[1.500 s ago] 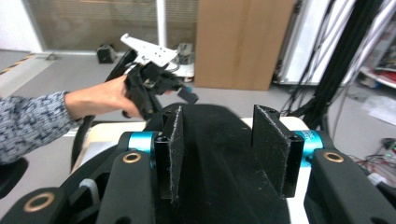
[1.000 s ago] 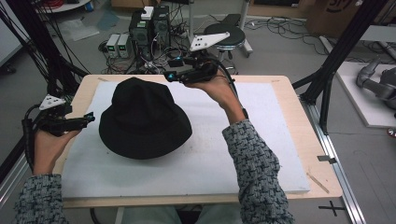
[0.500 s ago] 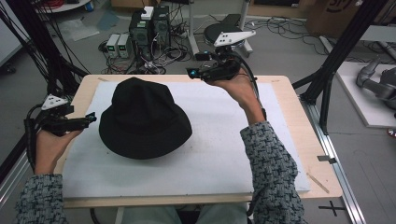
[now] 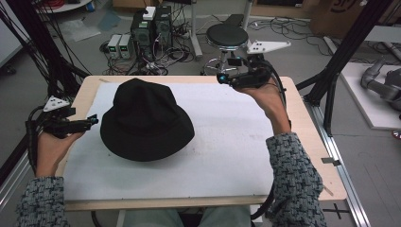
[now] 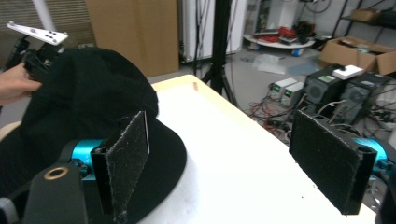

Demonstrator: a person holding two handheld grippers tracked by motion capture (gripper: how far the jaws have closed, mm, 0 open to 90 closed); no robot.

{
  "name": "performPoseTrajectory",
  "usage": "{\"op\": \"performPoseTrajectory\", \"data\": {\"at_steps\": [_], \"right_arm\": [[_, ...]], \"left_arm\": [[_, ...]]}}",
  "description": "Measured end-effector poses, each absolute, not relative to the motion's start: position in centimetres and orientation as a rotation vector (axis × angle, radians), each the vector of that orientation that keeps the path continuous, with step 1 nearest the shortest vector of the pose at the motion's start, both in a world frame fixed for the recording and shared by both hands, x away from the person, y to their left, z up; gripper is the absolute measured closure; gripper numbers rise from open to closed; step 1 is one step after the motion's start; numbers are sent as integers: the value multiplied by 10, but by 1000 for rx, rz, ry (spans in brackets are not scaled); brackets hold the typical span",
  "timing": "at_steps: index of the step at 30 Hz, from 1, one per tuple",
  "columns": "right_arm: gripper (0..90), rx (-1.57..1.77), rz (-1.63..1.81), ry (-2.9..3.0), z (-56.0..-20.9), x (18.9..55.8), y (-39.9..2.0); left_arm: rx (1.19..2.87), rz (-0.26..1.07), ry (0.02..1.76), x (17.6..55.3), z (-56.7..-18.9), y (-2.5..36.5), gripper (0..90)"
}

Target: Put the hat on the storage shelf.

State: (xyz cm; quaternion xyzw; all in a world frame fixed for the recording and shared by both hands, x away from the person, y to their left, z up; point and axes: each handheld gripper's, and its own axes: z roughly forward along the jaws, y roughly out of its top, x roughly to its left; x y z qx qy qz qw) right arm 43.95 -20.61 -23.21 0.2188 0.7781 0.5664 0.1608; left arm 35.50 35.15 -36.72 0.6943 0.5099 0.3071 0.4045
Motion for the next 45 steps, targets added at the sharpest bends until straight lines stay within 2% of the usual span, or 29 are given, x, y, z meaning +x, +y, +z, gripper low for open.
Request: {"op": "performPoseTrajectory", "data": {"at_steps": [11,23,33,34,35,45], "right_arm": [[194,775,1601,2162,-269,422,-263],[184,893,1570,2144,-311,401,-297],[175,977,1541,2114,-357,384,-313],[154,999,1524,2136,-360,384,-314],[132,1022,1497,2150,-362,384,-314],[132,1025,1479,2161,-362,382,-311]], "left_arm": [[1763,776,1285,356,-368,349,147],[1758,781,1286,355,-367,351,147],[1763,780,1283,355,-368,350,147],[1764,779,1285,355,-367,350,147],[1759,781,1288,355,-368,350,147],[1761,781,1282,355,-367,350,147]]}}
